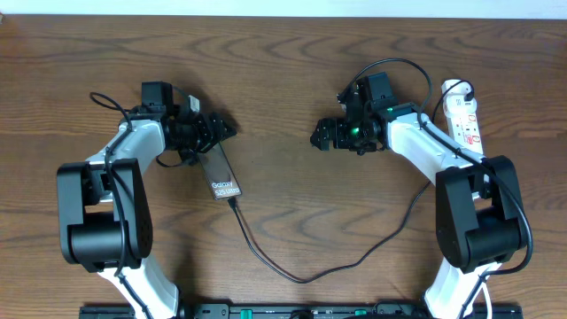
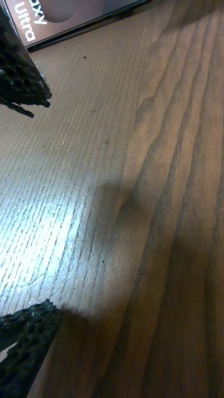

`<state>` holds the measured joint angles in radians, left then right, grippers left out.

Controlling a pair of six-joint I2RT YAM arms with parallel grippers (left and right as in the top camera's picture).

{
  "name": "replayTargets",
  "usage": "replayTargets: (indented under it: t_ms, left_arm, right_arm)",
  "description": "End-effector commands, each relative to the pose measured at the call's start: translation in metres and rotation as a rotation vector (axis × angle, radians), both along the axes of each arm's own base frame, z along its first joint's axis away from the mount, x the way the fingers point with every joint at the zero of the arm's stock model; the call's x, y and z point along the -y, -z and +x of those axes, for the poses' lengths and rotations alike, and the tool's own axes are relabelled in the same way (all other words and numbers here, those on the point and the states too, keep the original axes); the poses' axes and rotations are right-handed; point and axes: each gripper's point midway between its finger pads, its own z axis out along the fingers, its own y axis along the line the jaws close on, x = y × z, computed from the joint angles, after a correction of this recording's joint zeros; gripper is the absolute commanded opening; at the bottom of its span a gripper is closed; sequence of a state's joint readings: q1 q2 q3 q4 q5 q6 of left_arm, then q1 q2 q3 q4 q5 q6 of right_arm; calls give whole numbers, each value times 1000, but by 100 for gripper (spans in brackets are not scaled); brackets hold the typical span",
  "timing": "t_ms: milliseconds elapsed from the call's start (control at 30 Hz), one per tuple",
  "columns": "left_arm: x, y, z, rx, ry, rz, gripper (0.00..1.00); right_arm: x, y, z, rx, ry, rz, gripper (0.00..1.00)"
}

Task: Plug charger to phone and switch on socket
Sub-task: 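Lower the phone with the left gripper and lay it flat on the table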

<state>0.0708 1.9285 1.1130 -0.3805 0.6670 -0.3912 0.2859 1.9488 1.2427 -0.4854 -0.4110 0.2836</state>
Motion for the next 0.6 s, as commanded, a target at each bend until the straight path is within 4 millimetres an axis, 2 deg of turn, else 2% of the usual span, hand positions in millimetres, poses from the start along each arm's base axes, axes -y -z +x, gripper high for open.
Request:
replayTargets:
  t_ms: [0,267,567]
  left_arm:
    - [-32,67,-47,-215,-33,200,85]
    - [-32,68,-51,-234,-31,200,86]
    - [-43,73,-63,-280,-31,272,86]
  right_arm:
    - [-2,-11,2,30,-11,5,99]
    - [-2,-11,2,31,-11,5,99]
    - [-2,-11,2,30,-11,5,99]
